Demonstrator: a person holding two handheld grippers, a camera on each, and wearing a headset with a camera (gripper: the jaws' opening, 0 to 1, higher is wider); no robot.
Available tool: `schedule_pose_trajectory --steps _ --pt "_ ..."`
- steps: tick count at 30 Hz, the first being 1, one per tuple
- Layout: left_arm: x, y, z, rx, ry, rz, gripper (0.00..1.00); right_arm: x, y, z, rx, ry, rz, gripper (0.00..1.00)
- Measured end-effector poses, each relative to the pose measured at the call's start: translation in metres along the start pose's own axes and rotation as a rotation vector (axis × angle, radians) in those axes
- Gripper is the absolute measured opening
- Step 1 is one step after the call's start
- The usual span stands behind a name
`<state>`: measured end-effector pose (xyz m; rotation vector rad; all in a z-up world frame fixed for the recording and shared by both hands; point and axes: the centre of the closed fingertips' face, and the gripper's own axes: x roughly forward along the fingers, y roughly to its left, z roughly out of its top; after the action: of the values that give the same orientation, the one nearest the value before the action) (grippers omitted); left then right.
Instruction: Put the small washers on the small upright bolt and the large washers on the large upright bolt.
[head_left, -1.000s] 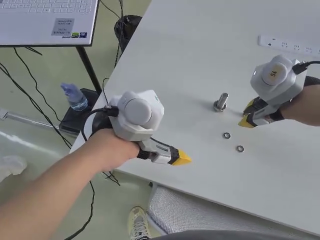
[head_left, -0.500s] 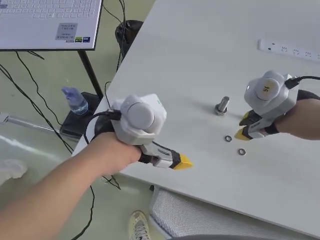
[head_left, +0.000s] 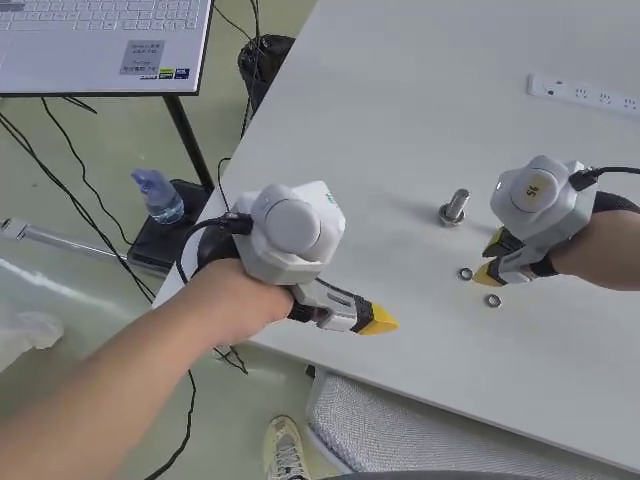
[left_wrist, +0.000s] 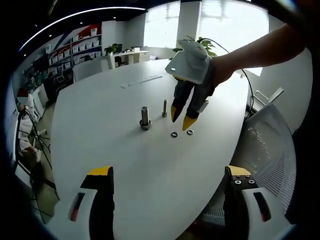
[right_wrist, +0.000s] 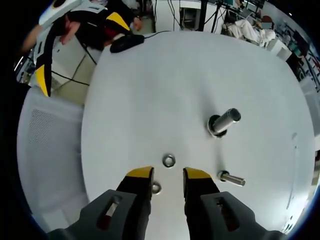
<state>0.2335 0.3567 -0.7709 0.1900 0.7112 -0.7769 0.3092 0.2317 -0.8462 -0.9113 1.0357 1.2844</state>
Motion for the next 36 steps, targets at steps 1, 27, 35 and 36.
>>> schedule_pose_trajectory --steps 1,27,35,36 --pt "0.0 0.0 0.0 -0.001 0.0 -0.001 0.92 0.001 0.0 0.0 0.0 0.002 -0.001 0.25" --pt "0.002 -0.001 -0.005 -0.005 0.001 -0.016 0.99 0.024 -0.003 0.0 0.004 0.023 -0.044 0.23" --pt "0.003 0.001 -0.004 -0.009 -0.001 -0.014 0.99 0.025 -0.002 0.0 -0.008 0.026 -0.049 0.21" --pt "0.003 0.002 -0.004 -0.008 -0.001 -0.014 0.99 0.025 -0.002 0.0 -0.007 0.026 -0.049 0.2"
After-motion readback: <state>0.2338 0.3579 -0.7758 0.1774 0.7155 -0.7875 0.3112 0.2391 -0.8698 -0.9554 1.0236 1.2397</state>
